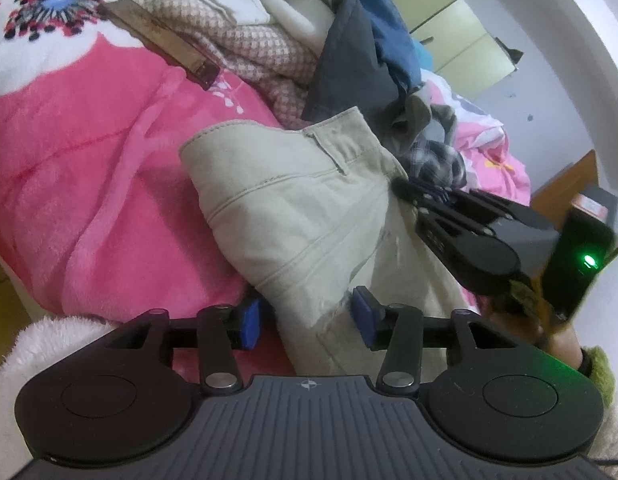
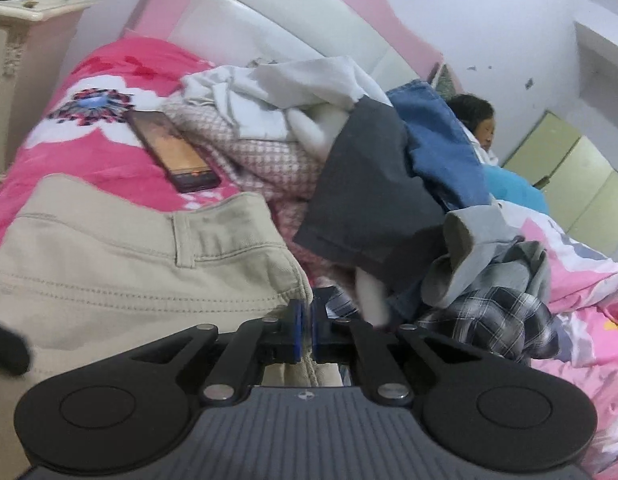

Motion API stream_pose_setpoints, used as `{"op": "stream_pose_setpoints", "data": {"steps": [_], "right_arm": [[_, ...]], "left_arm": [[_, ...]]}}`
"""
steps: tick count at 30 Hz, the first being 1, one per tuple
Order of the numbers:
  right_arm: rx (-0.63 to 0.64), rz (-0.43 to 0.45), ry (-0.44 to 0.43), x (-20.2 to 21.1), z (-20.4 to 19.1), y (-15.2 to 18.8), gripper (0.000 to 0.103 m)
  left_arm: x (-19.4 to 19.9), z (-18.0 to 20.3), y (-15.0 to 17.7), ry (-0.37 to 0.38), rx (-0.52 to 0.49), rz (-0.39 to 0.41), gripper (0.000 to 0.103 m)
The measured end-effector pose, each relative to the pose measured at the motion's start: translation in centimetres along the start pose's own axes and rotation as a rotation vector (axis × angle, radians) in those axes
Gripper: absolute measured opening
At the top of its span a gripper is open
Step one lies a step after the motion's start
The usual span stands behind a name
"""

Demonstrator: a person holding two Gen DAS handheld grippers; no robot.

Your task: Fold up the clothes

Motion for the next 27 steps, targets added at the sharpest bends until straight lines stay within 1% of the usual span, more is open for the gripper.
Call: {"op": "stream_pose_setpoints", "data": {"steps": [1, 4, 6, 8, 9, 10, 11, 12, 13, 15, 16, 18, 19, 21, 22, 23, 25, 27], "right_arm": [[0.0, -0.013, 0.001, -0.8, 0.1, 0.2, 0.004], [-0.061, -0.047, -0.095, -3.3, -0.4, 1.4, 0.005], [-0.089, -0.103, -0.153, -5.2, -1.2, 2.8, 0.005], [-0.135, -0.089, -0.171, -5.4, -0.8, 3.1, 0.007], [-0.179, -0.089, -0.189, -5.2, -0.1, 3.1, 0.008], [-0.247, -0.087, -0.214, -4.8, 1.0, 2.9, 0.014], [-0.333, -0.079, -0.241, -4.1, 2.5, 2.9, 0.016], [-0.41, -0.069, -0.241, -3.0, 4.2, 3.0, 0.021], [-0.488, -0.06, -0.24, -2.0, 6.0, 3.2, 0.022], [-0.644, -0.035, -0.231, 0.8, 9.6, 3.8, 0.022], [-0.72, -0.012, -0.222, 3.0, 11.5, 4.3, 0.022], [-0.82, 0.047, -0.189, 8.0, 14.7, 5.6, 0.022], [-0.855, 0.075, -0.159, 11.2, 16.2, 6.4, 0.022], [-0.89, 0.111, -0.084, 16.8, 18.2, 8.2, 0.022], [-0.901, 0.129, -0.042, 19.6, 18.9, 9.2, 0.022], [-0.911, 0.146, -0.001, 22.5, 19.6, 10.3, 0.023], [-0.94, 0.153, 0.034, 26.9, 19.2, 12.7, 0.026], [-0.946, 0.105, 0.044, 29.2, 17.5, 15.0, 0.026]], "left_arm": [[0.0, 0.0, 0.0, -0.013, -0.001, -0.002, 0.048], [-0.2, 0.0, 0.1, -0.026, -0.005, 0.003, 0.048], [-0.2, -0.1, 0.2, -0.031, -0.01, 0.001, 0.048], [-0.1, -0.1, 0.0, -0.034, -0.006, -0.003, 0.048], [0.1, -0.1, -0.1, -0.036, -0.004, -0.004, 0.048], [0.4, -0.1, -0.2, -0.04, -0.001, -0.001, 0.048], [0.8, -0.2, -0.4, -0.046, 0.001, 0.005, 0.048], [1.3, -0.3, -0.6, -0.056, 0.003, 0.017, 0.048], [1.8, -0.5, -1.0, -0.068, 0.002, 0.035, 0.048], [3.1, -0.9, -1.8, -0.097, -0.004, 0.081, 0.048], [3.8, -1.0, -2.2, -0.111, -0.008, 0.107, 0.048], [4.8, -0.9, -3.2, -0.126, -0.027, 0.146, 0.048], [5.1, -0.5, -3.6, -0.126, -0.047, 0.16, 0.048], [5.3, 1.1, -4.1, -0.104, -0.107, 0.17, 0.048], [4.9, 2.3, -4.1, -0.08, -0.152, 0.155, 0.049], [4.4, 3.6, -4.0, -0.054, -0.2, 0.133, 0.052], [2.7, 6.0, -3.1, -0.012, -0.296, 0.053, 0.054], [0.9, 7.6, -1.8, -0.009, -0.372, -0.009, 0.055]]}}
Point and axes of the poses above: each gripper's, at about its wrist camera, not at the fingertips, and x roughly against the way its jaws point, z to its right, y to its underside, the point moved 8 cm from there along -x, roughly the way its jaws point, and after that the axes turned 1 degree about -z, right-handed, at the moved point
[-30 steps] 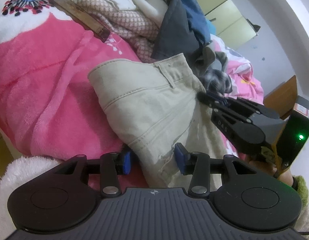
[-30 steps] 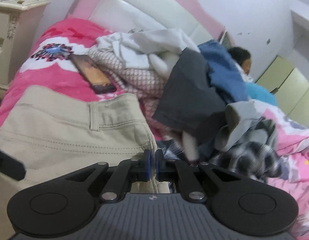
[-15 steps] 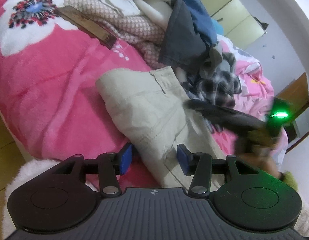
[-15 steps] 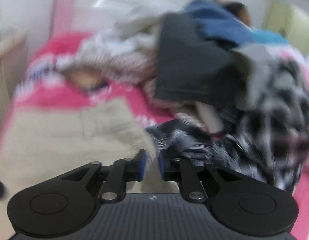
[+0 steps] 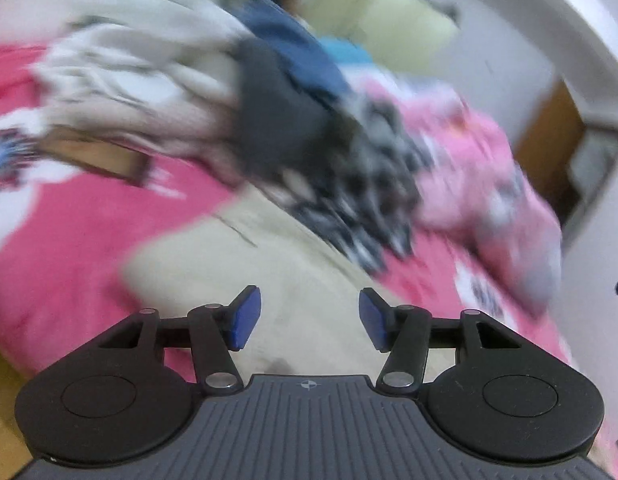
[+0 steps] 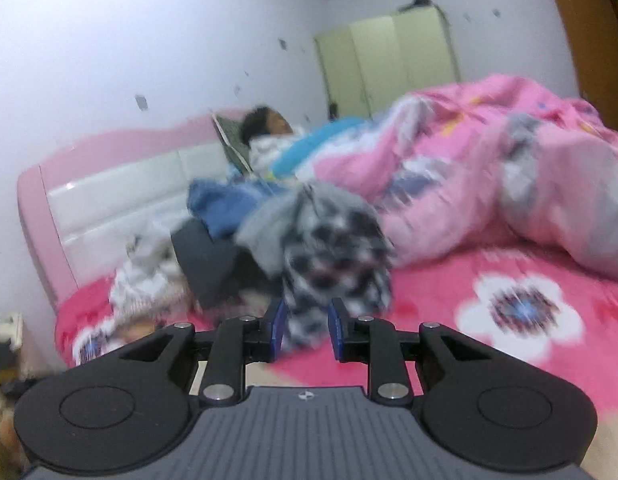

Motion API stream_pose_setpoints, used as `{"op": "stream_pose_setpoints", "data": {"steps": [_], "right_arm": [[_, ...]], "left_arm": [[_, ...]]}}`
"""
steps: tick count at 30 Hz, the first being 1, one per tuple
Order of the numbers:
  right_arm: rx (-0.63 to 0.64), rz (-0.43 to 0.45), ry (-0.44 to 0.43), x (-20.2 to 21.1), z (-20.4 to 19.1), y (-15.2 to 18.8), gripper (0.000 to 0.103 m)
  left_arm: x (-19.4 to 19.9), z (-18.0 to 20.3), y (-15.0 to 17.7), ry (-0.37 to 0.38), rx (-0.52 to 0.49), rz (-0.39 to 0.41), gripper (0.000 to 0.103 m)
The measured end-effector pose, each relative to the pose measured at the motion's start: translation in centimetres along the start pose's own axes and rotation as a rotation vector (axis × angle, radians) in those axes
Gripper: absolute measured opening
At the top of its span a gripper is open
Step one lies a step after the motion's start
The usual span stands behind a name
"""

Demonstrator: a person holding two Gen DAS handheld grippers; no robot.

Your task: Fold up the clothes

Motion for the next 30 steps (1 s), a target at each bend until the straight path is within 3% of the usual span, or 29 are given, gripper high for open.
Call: {"op": "stream_pose_setpoints", "data": {"steps": [3, 5, 9, 10, 12, 15, 18, 19, 20, 22, 24, 28, 30], "right_arm": [[0.029, -0.067, 0.091, 1.9, 1.2, 5.0, 0.026], [-0.021, -0.125, 0.139, 1.7, 3.1, 8.7, 0.026], [-0.117, -0.266, 0.273, 0.6, 8.0, 16.7, 0.025], [-0.147, -0.32, 0.324, -0.1, 9.7, 19.0, 0.019], [-0.188, -0.242, 0.292, 0.4, 10.3, 19.6, 0.02], [-0.166, -0.248, 0.285, 1.3, 9.6, 18.4, 0.024], [-0.18, -0.175, 0.216, 3.8, 9.8, 16.0, 0.024], [-0.203, -0.114, 0.191, 5.6, 10.3, 14.7, 0.032], [-0.23, -0.053, 0.184, 7.3, 11.3, 13.5, 0.047], [-0.289, 0.055, 0.245, 11.1, 14.8, 11.6, 0.055], [-0.34, 0.114, 0.353, 14.3, 19.3, 10.5, 0.055], [-0.456, -0.002, 0.585, 16.6, 30.4, 12.5, 0.056], [-0.534, -0.076, 0.613, 16.3, 34.9, 14.4, 0.057]], "left_arm": [[-2.7, 0.7, 1.4, -0.071, -0.09, -0.068, 0.055], [-4.4, -0.1, 2.5, -0.131, -0.111, -0.117, 0.053], [-5.2, -0.2, 3.0, -0.168, -0.159, -0.119, 0.053], [-5.2, 0.0, 2.9, -0.182, -0.173, -0.124, 0.053], [-5.1, 0.3, 2.5, -0.207, -0.181, -0.138, 0.054], [-4.2, 1.3, 1.7, -0.197, -0.165, -0.113, 0.054], [-4.5, 1.9, 1.2, -0.184, -0.147, -0.098, 0.055], [-4.8, 1.9, 1.2, -0.195, -0.141, -0.102, 0.055], [-5.2, 1.8, 1.3, -0.209, -0.133, -0.111, 0.055], [-6.0, 1.1, 1.7, -0.238, -0.106, -0.135, 0.055], [-6.5, 0.4, 2.1, -0.255, -0.083, -0.142, 0.055], [-6.6, 0.5, 2.1, -0.278, -0.089, -0.134, 0.055], [-6.7, 0.7, 2.2, -0.293, -0.098, -0.135, 0.055]]}}
Point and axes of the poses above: each gripper's, at about its wrist camera, not at the fingertips, and x roughly against the way its jaws point, z to its right, y to its underside, the point moved 8 cm from there along -x, roughly the way its jaws point, and after that the axes turned 1 degree about -z, right-handed, at the moved point
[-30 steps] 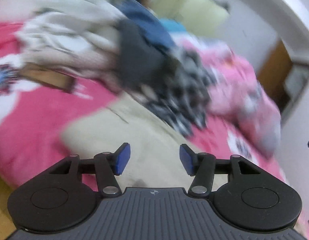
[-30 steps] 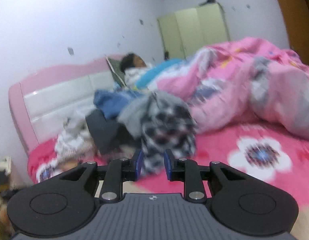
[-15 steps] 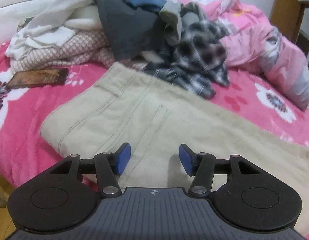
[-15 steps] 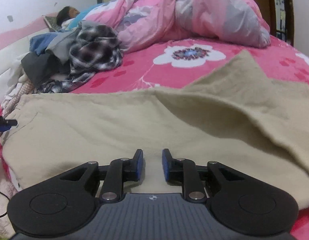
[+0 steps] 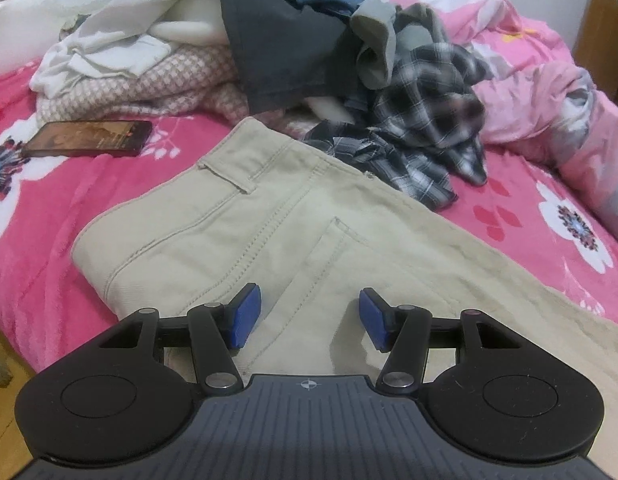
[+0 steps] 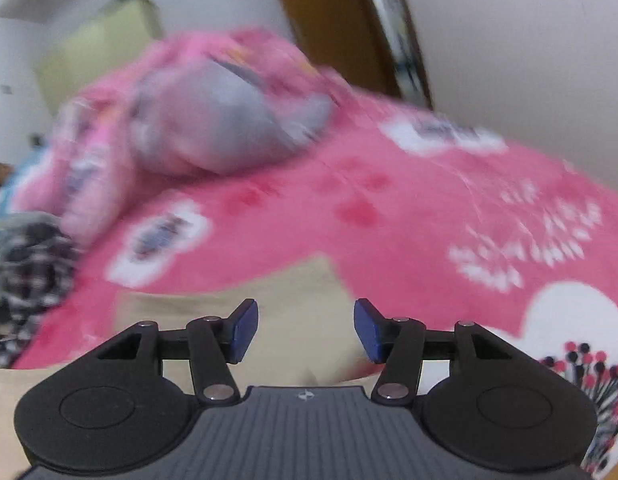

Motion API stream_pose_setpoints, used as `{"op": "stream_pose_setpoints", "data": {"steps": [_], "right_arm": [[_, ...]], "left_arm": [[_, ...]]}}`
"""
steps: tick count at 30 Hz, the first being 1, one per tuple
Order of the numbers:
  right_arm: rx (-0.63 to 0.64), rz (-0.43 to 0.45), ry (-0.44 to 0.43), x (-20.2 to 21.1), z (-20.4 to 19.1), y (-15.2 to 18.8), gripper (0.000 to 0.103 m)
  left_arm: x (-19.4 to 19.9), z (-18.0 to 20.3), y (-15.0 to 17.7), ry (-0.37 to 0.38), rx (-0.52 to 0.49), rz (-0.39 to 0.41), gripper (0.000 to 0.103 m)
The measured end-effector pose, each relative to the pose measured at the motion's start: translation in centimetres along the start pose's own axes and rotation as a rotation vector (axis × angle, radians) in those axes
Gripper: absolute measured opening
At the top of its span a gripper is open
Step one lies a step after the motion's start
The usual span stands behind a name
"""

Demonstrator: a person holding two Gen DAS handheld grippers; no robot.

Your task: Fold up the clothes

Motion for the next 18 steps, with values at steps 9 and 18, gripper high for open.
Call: {"op": "stream_pose_setpoints", "data": {"steps": [9, 18], "right_arm": [[-0.167, -0.115, -0.129, -3.9, 0.8, 1.8, 0.013], [-0.322, -0.005, -0.006, -0.6, 9.1, 4.9, 0.01]], "left_arm": [[-0.6, 0.7, -0.1, -0.054, -0.027, 0.008, 0.058], [-0.6, 0.8, 0.0, -0.055, -0.054, 0.007, 0.058]]}}
Point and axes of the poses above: each gripper's, at about its wrist camera, not at the fingertips, and x roughly against the way its jaws point, z to its right, y to its underside, the point moved 8 cm from there along -x, roughly the way its jaws point, and after that the axes turned 1 degree about -z, right-handed, at the moved point
